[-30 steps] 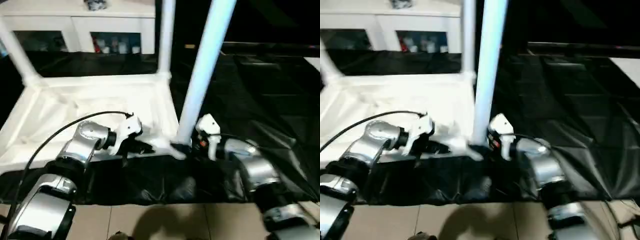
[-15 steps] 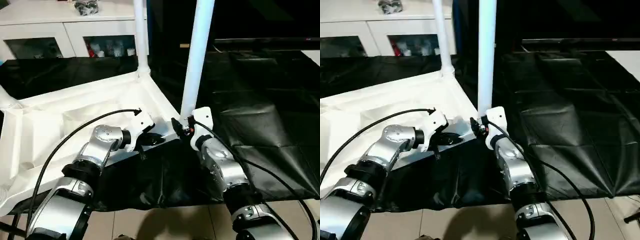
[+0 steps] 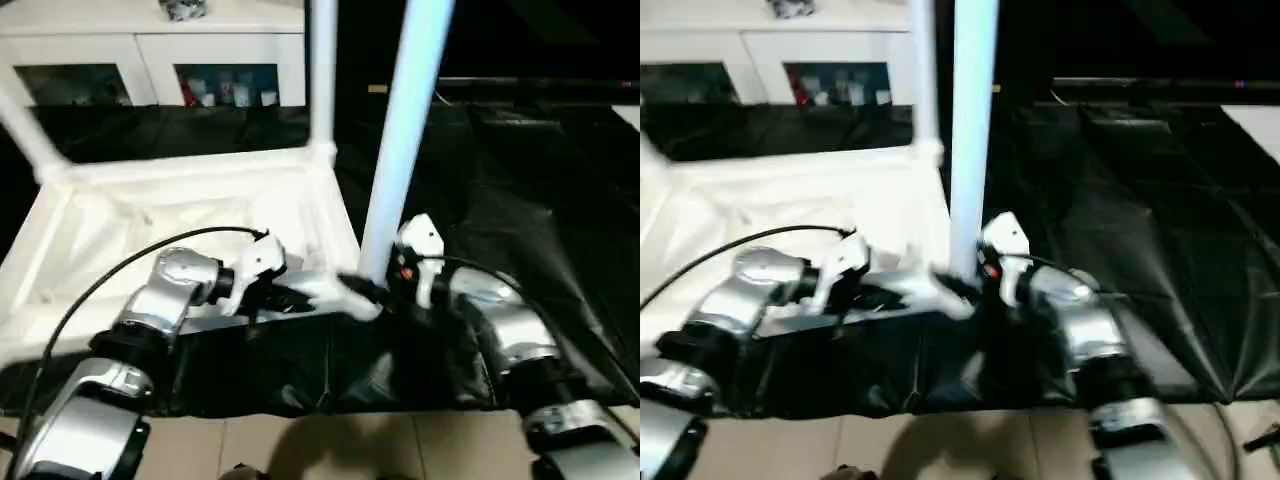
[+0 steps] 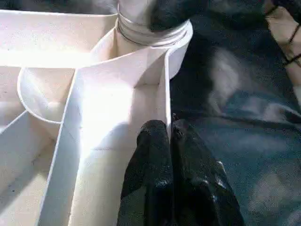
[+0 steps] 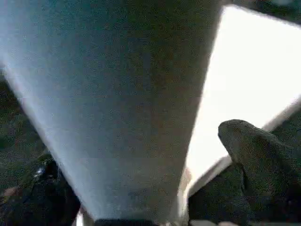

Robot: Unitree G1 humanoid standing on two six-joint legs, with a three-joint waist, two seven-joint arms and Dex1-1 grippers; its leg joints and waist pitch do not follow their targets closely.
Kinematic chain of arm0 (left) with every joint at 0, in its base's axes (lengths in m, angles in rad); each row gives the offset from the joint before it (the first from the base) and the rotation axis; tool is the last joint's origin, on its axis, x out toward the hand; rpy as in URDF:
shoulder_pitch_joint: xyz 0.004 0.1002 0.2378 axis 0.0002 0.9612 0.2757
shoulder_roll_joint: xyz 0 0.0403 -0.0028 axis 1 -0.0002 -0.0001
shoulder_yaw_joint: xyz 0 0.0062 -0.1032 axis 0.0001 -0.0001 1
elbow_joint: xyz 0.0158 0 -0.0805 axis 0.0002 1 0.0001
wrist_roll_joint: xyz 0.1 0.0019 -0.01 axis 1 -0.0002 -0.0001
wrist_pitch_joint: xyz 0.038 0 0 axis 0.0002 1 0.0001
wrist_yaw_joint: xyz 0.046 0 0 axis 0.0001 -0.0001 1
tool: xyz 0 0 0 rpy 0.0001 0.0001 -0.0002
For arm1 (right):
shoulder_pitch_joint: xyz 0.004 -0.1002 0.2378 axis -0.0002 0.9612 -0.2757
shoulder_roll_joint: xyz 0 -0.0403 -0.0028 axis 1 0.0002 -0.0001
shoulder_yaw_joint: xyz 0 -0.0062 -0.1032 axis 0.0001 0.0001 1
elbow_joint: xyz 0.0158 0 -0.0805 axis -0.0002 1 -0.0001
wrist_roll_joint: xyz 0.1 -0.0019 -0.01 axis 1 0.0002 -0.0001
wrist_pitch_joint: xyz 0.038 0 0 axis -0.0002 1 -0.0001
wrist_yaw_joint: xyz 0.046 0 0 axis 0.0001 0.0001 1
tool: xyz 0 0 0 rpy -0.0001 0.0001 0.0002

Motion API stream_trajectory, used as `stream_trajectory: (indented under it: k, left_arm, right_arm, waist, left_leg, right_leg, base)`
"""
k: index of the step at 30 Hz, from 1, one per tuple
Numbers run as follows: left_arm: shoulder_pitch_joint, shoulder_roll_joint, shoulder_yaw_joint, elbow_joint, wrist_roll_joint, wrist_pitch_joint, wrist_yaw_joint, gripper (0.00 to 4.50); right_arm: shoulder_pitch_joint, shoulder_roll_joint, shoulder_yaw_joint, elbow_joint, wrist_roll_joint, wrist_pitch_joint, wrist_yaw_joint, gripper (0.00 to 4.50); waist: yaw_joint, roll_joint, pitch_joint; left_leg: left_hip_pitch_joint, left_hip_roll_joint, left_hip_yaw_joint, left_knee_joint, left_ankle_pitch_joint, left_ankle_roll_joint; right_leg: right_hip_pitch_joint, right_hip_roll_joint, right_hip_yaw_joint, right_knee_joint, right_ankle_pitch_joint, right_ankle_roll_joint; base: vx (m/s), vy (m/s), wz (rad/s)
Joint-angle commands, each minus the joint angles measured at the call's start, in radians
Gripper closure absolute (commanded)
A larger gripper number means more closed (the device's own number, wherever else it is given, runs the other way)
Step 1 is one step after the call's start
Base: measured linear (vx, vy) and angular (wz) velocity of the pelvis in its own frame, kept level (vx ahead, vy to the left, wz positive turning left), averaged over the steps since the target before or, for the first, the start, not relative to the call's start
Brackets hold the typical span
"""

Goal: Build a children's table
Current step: Rotate leg to tighten

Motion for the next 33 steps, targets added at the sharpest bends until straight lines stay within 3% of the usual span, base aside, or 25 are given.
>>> stream_trajectory:
  k: [1,8,13,18,27,29,33]
  left_arm:
    - [0.001,0.008,-0.022,0.001,0.009,-0.013,-0.037,4.5]
    - [-0.024,0.021,-0.028,0.024,0.012,-0.033,-0.061,4.5]
    - [-0.027,0.019,-0.026,0.028,0.009,-0.04,-0.063,4.5]
    - [-0.021,0.023,-0.028,0.021,0.008,-0.039,-0.073,4.5]
    - [-0.025,0.025,-0.03,0.041,0.014,-0.04,-0.07,4.5]
    - [-0.025,0.017,-0.031,0.041,0.022,-0.028,-0.046,4.5]
    - [-0.026,-0.045,-0.012,0.045,0.041,0.045,0.12,4.5]
  right_arm:
    - [-0.011,-0.026,0.023,-0.024,0.005,0.012,0.072,0.04]
    - [-0.024,-0.091,0.098,-0.023,-0.02,0.025,0.229,0.19]
    - [-0.033,-0.075,0.092,-0.013,-0.009,0.035,0.232,0.58]
    - [-0.025,-0.078,0.096,-0.025,0.003,0.051,0.25,1.1]
    - [-0.002,-0.057,0.091,-0.023,-0.004,0.068,0.215,1.8]
    - [0.008,-0.041,0.081,-0.02,-0.008,0.072,0.172,1.82]
    - [0.062,0.023,0.045,-0.033,-0.037,0.069,-0.023,1.86]
  waist:
    - [-0.001,-0.01,-0.064]
    - [0.01,-0.022,-0.064]
    - [0.011,-0.023,-0.062]
    - [0.013,-0.023,-0.065]
    - [0.013,-0.019,-0.064]
    - [0.013,-0.021,-0.063]
    - [0.005,-0.027,-0.056]
  left_leg:
    - [0.022,0.021,-0.003,-0.073,-0.27,0.031]
    - [0.02,0.02,0.0,-0.068,-0.227,0.046]
    - [0.022,0.021,-0.002,-0.069,-0.251,0.031]
    - [0.022,0.02,-0.002,-0.067,-0.226,0.036]
    - [0.023,0.021,-0.003,-0.068,-0.238,0.028]
    - [0.024,0.02,-0.002,-0.069,-0.248,0.024]
    - [0.029,0.018,-0.008,-0.077,-0.326,-0.013]
  right_leg:
    - [0.042,-0.031,0.014,-0.059,-0.239,-0.229]
    - [0.041,-0.033,0.016,-0.055,-0.208,-0.233]
    - [0.039,-0.034,0.017,-0.058,-0.255,-0.227]
    - [0.042,-0.033,0.016,-0.053,-0.21,-0.237]
    - [0.041,-0.033,0.016,-0.053,-0.217,-0.239]
    - [0.04,-0.033,0.016,-0.056,-0.229,-0.235]
    - [0.032,-0.038,0.02,-0.074,-0.381,-0.186]
  base:
    - [0.0,0.0,0.0]
    - [0.0,0.0,0.0]
    - [0.0,0.0,0.0]
    - [0.0,0.0,0.0]
    - [0.0,0.0,0.0]
    - [0.0,0.0,0.0]
    - [0.0,0.0,0.0]
